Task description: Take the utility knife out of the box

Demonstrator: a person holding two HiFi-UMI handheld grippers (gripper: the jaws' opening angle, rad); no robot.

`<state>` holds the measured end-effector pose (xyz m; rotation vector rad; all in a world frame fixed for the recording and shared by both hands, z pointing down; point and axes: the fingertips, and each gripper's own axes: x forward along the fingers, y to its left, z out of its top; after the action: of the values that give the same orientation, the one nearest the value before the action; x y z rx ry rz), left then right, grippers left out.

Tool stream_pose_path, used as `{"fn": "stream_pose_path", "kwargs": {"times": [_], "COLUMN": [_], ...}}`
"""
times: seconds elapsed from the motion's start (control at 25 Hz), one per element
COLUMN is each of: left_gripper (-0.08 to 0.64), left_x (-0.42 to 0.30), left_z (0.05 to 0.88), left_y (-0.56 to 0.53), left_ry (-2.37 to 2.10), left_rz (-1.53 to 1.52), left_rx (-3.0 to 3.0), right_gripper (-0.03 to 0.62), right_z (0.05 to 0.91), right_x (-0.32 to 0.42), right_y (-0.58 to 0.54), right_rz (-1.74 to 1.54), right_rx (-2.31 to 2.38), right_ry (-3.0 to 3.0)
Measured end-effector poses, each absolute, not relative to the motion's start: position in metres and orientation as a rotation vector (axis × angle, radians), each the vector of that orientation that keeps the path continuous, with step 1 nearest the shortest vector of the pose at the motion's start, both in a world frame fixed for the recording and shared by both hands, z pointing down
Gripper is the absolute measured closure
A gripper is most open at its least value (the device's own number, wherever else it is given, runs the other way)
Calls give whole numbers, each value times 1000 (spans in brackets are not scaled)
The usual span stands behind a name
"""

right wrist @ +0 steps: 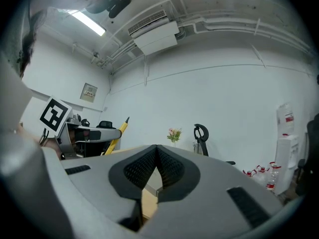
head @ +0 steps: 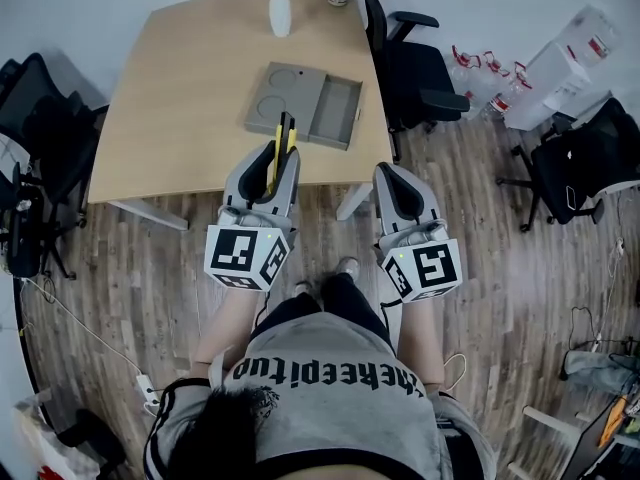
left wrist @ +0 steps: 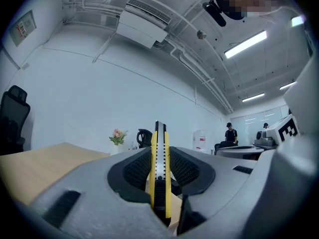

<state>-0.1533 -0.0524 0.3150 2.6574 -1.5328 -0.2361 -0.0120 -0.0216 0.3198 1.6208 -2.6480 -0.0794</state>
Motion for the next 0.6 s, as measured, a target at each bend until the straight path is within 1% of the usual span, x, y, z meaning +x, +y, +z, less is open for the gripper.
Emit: {"fn": "stream_pose_path", "kwargs": {"times": [0.6], "left_gripper": [434], "left_x": [-155], "left_z": [309], "left_y": [-26], "left_ry": [-1492], "left_rz": [-276], "left_rx": [2711], "right_gripper": [586], "right_z": [315], "right_x": [-16], "right_y": [6], "right_rz": [-82], "right_rx": [1653], "right_ry": [-2648]}}
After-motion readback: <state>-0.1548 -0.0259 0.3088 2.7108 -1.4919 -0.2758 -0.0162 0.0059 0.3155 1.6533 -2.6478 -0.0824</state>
